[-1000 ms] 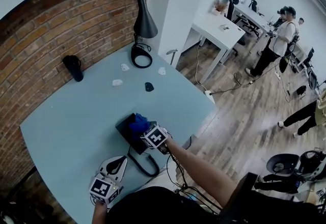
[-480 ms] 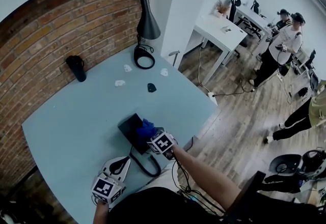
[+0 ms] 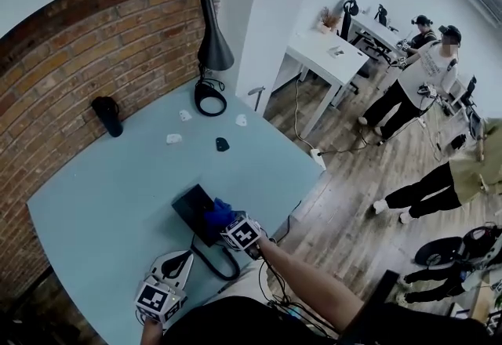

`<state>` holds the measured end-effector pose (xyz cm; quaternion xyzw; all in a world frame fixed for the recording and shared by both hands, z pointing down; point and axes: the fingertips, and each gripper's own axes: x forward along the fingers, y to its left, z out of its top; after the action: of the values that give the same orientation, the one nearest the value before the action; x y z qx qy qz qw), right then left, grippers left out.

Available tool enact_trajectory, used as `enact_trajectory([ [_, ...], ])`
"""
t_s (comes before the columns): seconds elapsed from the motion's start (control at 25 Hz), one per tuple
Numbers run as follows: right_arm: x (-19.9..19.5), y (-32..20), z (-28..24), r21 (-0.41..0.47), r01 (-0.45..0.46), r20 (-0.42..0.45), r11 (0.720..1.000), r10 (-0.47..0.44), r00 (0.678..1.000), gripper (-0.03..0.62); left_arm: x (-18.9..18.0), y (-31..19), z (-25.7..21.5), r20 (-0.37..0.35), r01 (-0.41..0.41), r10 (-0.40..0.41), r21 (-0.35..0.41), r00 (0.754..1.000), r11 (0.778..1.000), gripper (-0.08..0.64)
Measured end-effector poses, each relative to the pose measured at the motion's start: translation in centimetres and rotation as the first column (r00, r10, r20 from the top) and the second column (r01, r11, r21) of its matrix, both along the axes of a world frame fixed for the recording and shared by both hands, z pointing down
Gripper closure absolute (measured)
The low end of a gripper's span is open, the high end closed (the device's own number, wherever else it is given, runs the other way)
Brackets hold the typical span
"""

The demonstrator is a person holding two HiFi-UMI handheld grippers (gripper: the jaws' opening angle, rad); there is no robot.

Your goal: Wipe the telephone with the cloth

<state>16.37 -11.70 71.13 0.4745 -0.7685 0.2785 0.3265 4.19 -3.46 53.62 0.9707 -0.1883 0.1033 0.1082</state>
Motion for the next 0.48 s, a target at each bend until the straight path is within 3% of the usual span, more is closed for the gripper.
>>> enact_trajectory([
  [0.48,0.4,2.0,0.8,-0.022,-0.040,0.012,0.999,0.040,0.999,0.353,0.3,0.2,-0.3,0.003,-0.001,0.001,0.030,1.000,1.000,0.560],
])
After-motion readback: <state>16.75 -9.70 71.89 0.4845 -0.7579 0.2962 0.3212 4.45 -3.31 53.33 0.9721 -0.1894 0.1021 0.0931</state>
